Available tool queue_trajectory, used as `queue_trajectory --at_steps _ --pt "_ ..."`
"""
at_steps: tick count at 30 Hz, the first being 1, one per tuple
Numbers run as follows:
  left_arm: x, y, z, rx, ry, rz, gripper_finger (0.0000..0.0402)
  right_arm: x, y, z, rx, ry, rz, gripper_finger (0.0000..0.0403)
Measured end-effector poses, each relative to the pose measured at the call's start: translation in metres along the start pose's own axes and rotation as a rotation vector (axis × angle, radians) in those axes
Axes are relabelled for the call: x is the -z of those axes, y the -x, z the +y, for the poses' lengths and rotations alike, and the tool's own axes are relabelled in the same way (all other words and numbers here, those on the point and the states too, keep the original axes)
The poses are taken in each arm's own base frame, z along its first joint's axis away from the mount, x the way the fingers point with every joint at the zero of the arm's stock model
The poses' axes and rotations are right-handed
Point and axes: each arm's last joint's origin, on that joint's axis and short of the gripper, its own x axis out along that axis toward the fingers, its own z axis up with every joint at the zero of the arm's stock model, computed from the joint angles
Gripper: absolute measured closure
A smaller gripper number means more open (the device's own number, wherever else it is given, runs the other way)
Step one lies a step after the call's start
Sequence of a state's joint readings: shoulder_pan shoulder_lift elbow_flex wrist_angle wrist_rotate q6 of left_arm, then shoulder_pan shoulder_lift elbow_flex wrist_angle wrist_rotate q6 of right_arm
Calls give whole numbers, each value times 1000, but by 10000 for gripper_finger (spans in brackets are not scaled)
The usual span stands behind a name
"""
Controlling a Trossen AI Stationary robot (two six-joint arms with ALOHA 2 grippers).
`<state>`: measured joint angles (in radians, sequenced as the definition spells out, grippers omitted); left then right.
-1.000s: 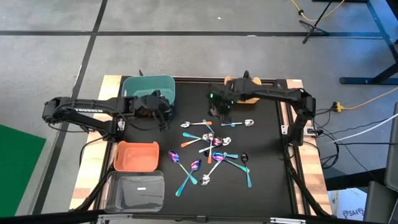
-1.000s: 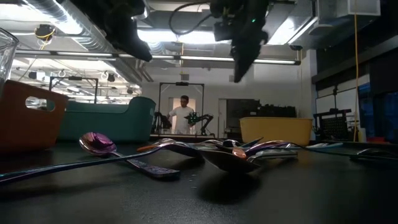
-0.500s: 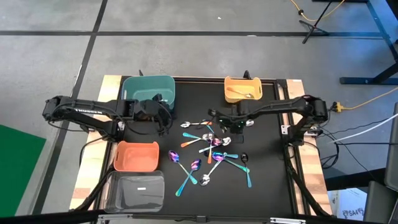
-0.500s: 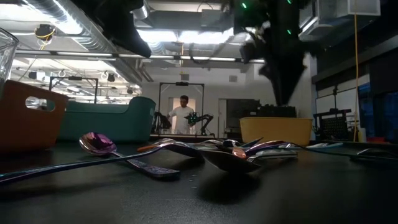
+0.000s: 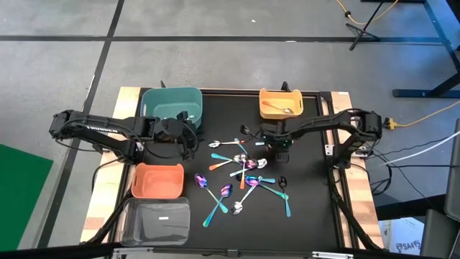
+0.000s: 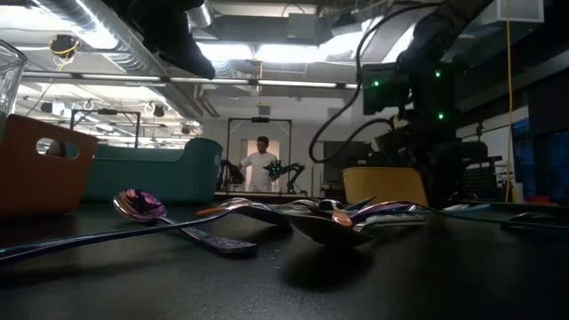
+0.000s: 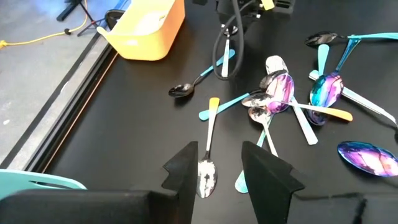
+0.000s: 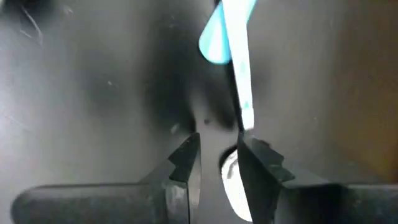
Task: Sort silverware by color (type)
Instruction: Put the blue spoon into the blue bin
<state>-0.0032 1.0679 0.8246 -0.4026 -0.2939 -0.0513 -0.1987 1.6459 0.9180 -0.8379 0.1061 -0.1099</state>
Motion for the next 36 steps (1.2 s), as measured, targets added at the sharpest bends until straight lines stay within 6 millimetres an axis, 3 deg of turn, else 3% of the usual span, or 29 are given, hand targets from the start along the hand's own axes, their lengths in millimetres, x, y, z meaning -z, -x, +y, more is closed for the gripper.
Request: queue_trajectory --at_steps 18,28,36 --pt "0 0 0 -1 1 0 283 -11 0 -5 86 93 -103 309" --pt "0 0 0 -1 2 0 283 -6 -12 -16 43 84 -77 310" --pt "0 0 0 -1 2 0 283 -6 -12 -17 14 86 -83 370"
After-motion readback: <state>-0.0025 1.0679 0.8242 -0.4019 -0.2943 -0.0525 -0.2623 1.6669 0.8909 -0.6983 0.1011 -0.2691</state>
